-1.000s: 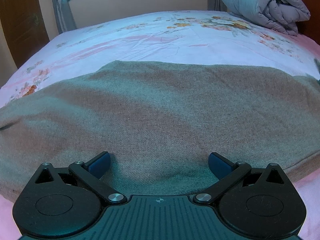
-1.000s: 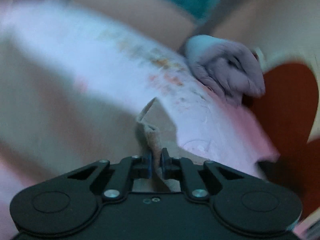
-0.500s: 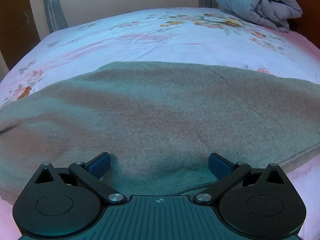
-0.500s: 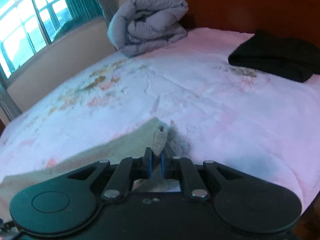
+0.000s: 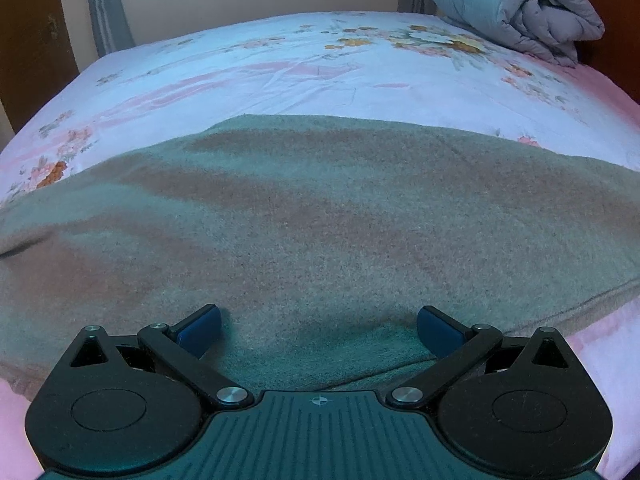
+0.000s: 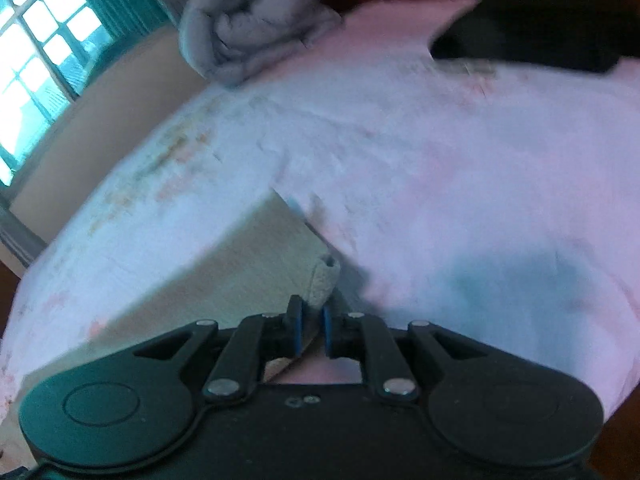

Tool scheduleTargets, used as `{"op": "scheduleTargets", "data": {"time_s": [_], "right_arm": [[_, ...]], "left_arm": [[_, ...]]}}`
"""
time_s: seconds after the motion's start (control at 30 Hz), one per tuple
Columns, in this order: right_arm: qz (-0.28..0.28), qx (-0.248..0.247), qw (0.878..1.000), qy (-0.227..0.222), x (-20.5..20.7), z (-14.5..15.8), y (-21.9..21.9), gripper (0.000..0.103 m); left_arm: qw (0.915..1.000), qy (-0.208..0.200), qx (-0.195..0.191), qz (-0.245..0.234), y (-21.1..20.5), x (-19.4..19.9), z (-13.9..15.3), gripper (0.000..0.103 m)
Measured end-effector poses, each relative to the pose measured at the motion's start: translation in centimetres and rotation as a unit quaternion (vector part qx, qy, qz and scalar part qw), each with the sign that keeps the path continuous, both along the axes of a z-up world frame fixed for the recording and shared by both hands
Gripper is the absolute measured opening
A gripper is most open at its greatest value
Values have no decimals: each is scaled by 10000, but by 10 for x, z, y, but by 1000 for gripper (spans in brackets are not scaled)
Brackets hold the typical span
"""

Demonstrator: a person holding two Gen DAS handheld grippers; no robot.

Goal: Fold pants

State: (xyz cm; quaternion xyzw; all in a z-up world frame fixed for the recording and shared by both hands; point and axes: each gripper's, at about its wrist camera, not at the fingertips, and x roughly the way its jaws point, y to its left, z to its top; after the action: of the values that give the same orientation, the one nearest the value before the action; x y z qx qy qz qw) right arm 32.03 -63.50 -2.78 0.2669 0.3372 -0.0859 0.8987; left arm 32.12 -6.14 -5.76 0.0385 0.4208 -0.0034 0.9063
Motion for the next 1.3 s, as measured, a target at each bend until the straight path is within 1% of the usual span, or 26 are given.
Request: {"op": "scheduleTargets", "data": {"time_s": [0.07,0.13,0.17,0.23,0.33,0.37,0.4,0.43,0.47,0.53,0.57,0.6,0.63,0.67,0.7,0.73,0.87,1.0,1.07,1.1,1.13,1.17,1.2,1.27,1.3], "right_arm": [[-2,177,9995,-271,-3,14,-1,1],[228,-164,9990,-343,5,36,9,1],[393,-228,9980,-444,13,50,17,1],[677,-181,9939,-856,29,84,33,1],[1022,-273,9803,-1666,34,140,55,1],[1029,-223,9767,-1870,30,151,57,1],[983,-193,9757,-1948,24,155,55,1],[909,-226,9778,-1874,19,151,52,1],[794,-282,9815,-1721,14,137,46,1],[349,-86,9944,-998,12,82,22,1],[95,140,9989,-440,14,47,7,1],[-105,417,9991,49,13,13,-8,1],[-218,609,9975,291,10,-11,-17,0],[-266,823,9959,280,4,-26,-24,0],[-349,1065,9936,105,-2,-31,-29,0],[-408,1169,9923,48,-4,-32,-31,1],[-271,826,9962,99,6,-18,-22,1],[-206,847,9962,74,12,-5,-28,1],[-173,855,9962,-62,4,-1,-21,1],[-176,786,9967,-35,2,-1,-20,2],[-197,736,9971,78,5,-7,-19,3],[-268,764,9961,354,9,-20,-21,3],[-281,843,9950,464,12,-31,-23,0],[-362,942,9941,401,10,-33,-24,2],[-380,927,9944,326,8,-27,-21,9]], "left_arm": [[10000,-10,-3,-25,1,-1,0,103],[10000,-16,-20,-26,1,0,-1,103],[10000,-17,-28,-15,1,1,-2,103],[10000,-19,-29,24,0,1,-3,103],[10000,-31,-48,50,-1,0,-3,103],[9999,-53,-108,62,0,0,-2,103],[9998,-69,-177,83,2,-1,-2,103],[9997,-66,-201,84,3,-1,-2,103],[9998,-67,-181,61,3,-2,-3,103],[9999,-96,-102,3,2,-3,-5,103],[9999,-103,-89,-6,1,-3,-5,103],[9999,-95,-89,-13,2,-3,-5,103],[9999,-82,-98,-21,2,-2,-5,103],[9999,-69,-112,-28,3,-1,-5,103],[9999,-64,-121,-34,3,-1,-5,103],[9999,-65,-120,-40,3,-1,-5,103],[9999,-94,-78,-1,0,-1,-6,103],[9999,-108,-91,-8,0,-3,-6,103],[9999,-97,-112,-30,1,-3,-6,103],[9999,-97,-118,-38,2,-3,-6,103],[9999,-96,-110,-37,2,-2,-6,103],[9999,-93,-92,-36,1,-2,-6,103],[9999,-89,-80,-33,1,-2,-5,103],[9999,-100,-96,-45,2,-3,-5,103],[9999,-107,-102,-50,2,-4,-4,103]]}}
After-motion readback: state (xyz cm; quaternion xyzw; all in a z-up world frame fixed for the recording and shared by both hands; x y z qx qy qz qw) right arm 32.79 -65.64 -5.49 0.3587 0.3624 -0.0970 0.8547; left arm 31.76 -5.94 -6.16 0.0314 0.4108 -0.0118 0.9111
